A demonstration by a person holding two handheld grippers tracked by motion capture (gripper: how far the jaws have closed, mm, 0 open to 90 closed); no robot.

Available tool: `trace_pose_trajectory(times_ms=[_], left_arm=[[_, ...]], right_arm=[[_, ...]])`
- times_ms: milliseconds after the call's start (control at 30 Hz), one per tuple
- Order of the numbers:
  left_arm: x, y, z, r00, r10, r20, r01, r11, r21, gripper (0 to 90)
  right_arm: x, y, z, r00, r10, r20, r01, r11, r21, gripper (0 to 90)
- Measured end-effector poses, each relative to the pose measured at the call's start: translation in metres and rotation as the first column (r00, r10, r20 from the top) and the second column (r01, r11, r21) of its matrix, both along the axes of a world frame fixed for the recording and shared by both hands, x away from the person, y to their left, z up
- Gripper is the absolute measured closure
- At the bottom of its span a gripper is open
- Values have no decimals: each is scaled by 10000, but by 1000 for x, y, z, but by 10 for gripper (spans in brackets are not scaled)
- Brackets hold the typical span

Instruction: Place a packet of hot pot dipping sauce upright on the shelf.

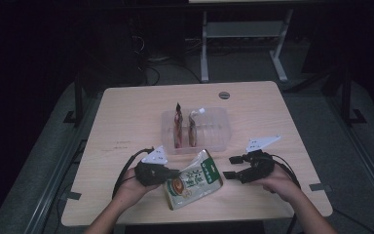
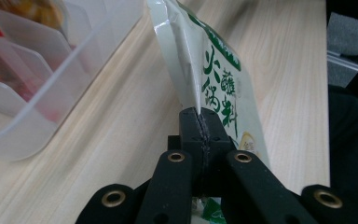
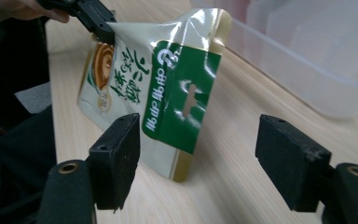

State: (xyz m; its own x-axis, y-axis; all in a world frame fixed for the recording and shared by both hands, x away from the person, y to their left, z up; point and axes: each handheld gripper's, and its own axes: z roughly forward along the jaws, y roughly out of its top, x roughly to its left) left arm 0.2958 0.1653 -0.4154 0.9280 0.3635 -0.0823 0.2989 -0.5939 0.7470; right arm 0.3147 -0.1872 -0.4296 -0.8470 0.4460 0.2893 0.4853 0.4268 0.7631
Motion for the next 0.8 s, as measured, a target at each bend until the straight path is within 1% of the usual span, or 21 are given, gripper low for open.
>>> trace_pose_trajectory(times_ms=[67,133,200,233,367,400,467,500,567,600,633,667,700,767,800], left_arm=[[0,1,1,10000,4,49,-4,10000,-21,900],[-2,4,4,9999,98,52,-97,9998,-152,900],[-3,7,6,9998,93,160,-89,9997,-214,900],[-3,8,7,9998,119,155,-115,9996,-251,900],[-5,10,10,9996,187,224,-180,9994,-282,900],[-5,11,11,9994,237,242,-227,9990,-383,900],[-5,12,13,9994,232,274,-220,9988,-440,900],[-5,12,13,9993,272,263,-258,9982,-533,900],[-5,13,14,9993,257,261,-241,9979,-596,900],[-6,12,15,9994,231,267,-212,9973,-703,900],[-6,12,15,9994,231,267,-212,9973,-703,900],[-7,12,16,9995,208,250,-187,9965,-811,900],[-7,11,17,9995,167,268,-145,9966,-806,900],[-8,10,18,9995,104,308,-78,9965,-830,900],[-9,8,19,9995,85,310,-56,9958,-916,900]], right_arm=[[1,2,1,9999,102,76,-102,9999,74,293],[4,7,6,9997,216,74,-218,9994,286,280],[8,12,8,9994,334,131,-339,9985,441,265],[13,20,8,9982,605,64,-607,9968,519,244],[19,30,5,9961,883,16,-883,9952,430,217],[24,37,3,9942,1073,-77,-1068,9931,482,207],[27,43,3,9917,1286,-81,-1279,9901,585,199],[28,46,2,9907,1360,-113,-1348,9882,727,197],[29,49,1,9899,1407,-156,-1390,9871,793,196],[29,52,-3,9892,1457,-139,-1444,9870,707,202],[29,52,-3,9892,1457,-139,-1444,9870,707,202],[29,53,-4,9887,1492,-134,-1480,9868,659,203],[28,55,-6,9873,1580,-194,-1565,9858,614,219],[28,55,-6,9867,1609,-220,-1594,9854,592,223],[28,56,-7,9859,1653,-250,-1637,9848,582,231]])
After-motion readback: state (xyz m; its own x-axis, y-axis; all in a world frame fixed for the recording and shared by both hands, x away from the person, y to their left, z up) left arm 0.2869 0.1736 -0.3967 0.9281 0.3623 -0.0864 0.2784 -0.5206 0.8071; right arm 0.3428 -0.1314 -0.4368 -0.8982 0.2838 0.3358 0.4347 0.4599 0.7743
